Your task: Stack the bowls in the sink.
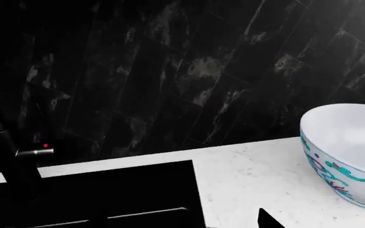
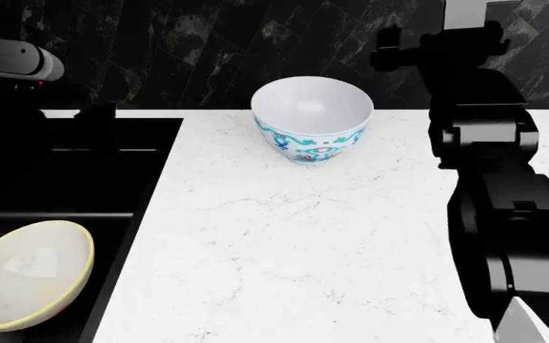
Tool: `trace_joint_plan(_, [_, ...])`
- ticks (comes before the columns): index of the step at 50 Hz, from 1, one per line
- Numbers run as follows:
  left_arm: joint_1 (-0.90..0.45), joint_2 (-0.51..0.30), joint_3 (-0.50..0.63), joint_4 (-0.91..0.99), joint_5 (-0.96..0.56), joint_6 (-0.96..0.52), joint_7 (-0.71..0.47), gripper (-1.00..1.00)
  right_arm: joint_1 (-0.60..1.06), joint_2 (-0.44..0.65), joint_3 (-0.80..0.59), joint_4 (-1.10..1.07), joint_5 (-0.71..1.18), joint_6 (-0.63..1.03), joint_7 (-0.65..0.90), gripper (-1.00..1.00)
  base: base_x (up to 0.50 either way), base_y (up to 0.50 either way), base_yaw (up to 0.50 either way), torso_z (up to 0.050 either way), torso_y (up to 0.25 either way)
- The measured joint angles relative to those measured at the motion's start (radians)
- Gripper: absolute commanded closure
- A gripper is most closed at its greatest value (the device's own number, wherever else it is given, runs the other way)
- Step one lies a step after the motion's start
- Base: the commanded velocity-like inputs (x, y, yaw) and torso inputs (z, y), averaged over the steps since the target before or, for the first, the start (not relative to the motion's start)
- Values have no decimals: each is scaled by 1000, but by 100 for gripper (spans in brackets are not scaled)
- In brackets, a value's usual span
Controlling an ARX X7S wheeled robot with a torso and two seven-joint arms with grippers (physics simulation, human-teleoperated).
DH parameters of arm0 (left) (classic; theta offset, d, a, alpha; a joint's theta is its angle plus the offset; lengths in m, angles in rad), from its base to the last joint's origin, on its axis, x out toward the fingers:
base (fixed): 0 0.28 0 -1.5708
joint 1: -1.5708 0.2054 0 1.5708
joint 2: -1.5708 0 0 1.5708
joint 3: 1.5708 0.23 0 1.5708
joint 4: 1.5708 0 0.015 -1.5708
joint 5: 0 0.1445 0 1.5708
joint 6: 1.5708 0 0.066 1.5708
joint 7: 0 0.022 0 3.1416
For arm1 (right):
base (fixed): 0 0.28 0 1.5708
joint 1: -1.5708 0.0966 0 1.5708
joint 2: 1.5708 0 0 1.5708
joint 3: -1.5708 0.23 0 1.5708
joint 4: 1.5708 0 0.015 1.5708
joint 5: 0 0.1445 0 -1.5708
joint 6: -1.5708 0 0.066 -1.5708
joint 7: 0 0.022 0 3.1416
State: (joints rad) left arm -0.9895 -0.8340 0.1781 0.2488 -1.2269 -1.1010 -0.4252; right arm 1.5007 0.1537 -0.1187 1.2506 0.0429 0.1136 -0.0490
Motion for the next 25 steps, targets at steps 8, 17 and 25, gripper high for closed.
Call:
trace_joint_plan(8, [-148, 77, 52, -57, -32, -67, -7, -100, -16, 10, 2, -64, 5, 40, 1, -100, 0, 0, 0, 0, 0])
trace_joint_plan(17, [-278, 163, 115, -152, -24, -100, 20, -100, -36, 22, 4, -145, 12, 92, 2, -100, 0, 0, 0, 0, 0])
trace_joint_plan(25, [-357, 238, 174, -248, 9, -96, 67, -100, -50, 34, 4, -219, 18, 141, 3, -100, 0, 0, 0, 0, 0])
